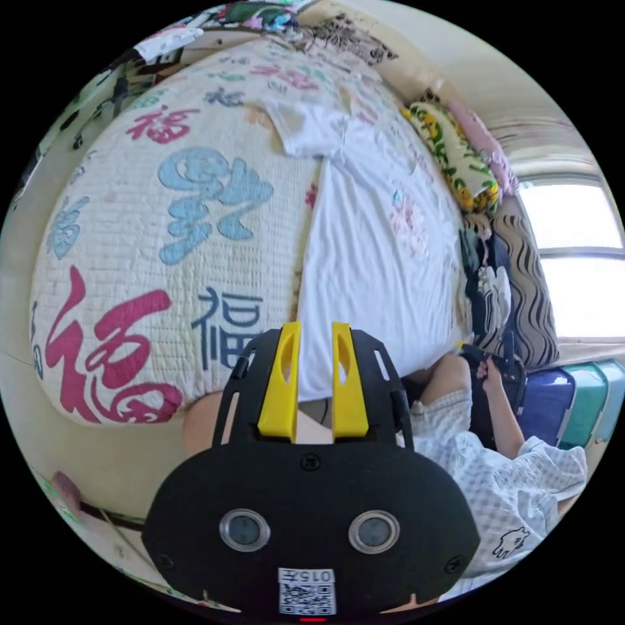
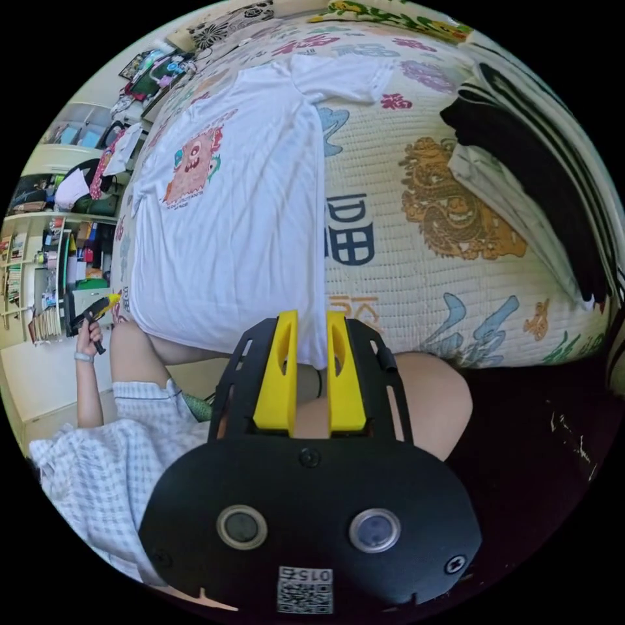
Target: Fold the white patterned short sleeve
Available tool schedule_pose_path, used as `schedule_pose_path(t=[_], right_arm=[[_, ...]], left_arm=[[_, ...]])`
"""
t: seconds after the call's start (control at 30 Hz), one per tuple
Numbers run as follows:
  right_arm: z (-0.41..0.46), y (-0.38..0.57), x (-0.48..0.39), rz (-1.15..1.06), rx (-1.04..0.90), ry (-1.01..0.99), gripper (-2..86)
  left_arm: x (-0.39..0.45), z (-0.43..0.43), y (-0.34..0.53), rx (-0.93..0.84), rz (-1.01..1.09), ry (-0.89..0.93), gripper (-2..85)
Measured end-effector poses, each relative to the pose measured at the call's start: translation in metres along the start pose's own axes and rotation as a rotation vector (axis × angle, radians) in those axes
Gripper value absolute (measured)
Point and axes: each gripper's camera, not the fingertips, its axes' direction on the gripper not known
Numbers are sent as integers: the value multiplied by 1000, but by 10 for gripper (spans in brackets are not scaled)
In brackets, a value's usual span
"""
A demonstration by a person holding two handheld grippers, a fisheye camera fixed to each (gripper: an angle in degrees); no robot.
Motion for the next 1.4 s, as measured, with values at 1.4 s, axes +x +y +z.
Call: schedule_pose_path(t=[1.4], right_arm=[[-158, 429, 128, -41, 697, 204, -6]], left_arm=[[101, 17, -154, 11, 116, -371, 5]])
